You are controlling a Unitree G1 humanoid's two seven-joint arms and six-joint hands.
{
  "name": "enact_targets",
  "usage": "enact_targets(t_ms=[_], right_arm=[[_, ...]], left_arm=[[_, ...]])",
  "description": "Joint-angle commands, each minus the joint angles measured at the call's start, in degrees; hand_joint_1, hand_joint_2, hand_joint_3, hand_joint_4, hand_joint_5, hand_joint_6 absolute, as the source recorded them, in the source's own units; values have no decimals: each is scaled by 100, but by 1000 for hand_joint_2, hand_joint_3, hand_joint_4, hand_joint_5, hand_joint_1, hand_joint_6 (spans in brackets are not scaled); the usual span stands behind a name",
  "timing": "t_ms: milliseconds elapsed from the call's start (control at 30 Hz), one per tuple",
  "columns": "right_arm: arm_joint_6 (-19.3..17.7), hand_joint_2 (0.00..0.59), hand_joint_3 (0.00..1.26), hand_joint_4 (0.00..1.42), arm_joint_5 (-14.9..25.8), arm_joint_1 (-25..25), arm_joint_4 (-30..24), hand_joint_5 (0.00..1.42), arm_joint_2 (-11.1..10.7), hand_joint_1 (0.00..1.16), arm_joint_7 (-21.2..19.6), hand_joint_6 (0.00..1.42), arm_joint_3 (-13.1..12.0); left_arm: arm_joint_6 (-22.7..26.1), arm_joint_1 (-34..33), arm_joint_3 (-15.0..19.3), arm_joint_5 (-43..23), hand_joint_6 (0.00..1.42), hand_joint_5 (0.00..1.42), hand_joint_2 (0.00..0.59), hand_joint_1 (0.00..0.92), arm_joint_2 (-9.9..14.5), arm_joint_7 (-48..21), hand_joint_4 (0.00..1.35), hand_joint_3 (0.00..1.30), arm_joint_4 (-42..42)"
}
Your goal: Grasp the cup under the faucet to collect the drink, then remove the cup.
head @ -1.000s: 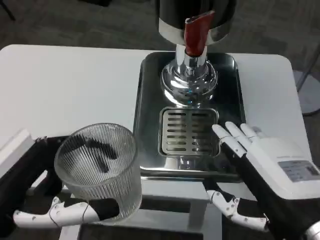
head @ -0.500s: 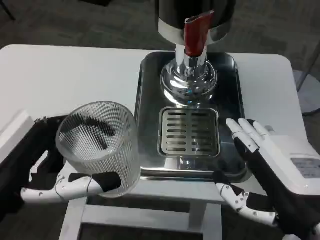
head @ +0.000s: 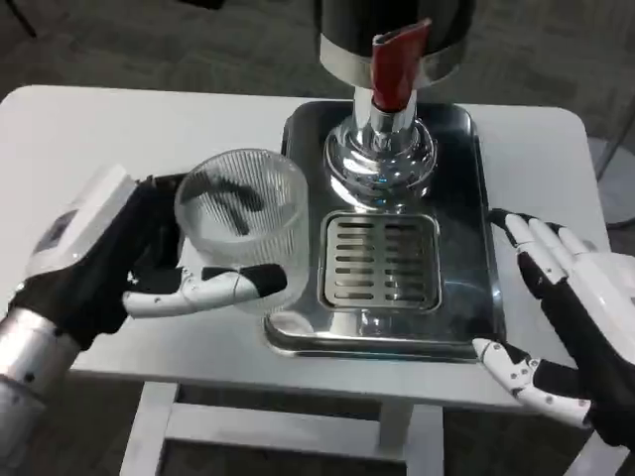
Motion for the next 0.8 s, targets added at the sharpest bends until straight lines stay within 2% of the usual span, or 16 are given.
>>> enact_targets(t_ms=[33, 300, 800], right_arm=[[19, 470, 0, 0, 180, 103, -163, 0, -56, 372, 28, 57, -163], [31, 470, 0, 0, 525, 157, -267, 0, -155, 364, 2, 75, -457], [19, 470, 0, 0, 938, 263, -383, 0, -283, 359, -26, 102, -773]], left_arm=[[-133, -468, -322, 238, 1424, 1334, 125, 407, -60, 287, 1111, 948, 454], [-236, -1021, -796, 603, 1424, 1334, 125, 407, -93, 540, 1111, 948, 1306], [-211, -1630, -1425, 1041, 1421, 1273, 122, 401, -153, 846, 1098, 948, 1968]])
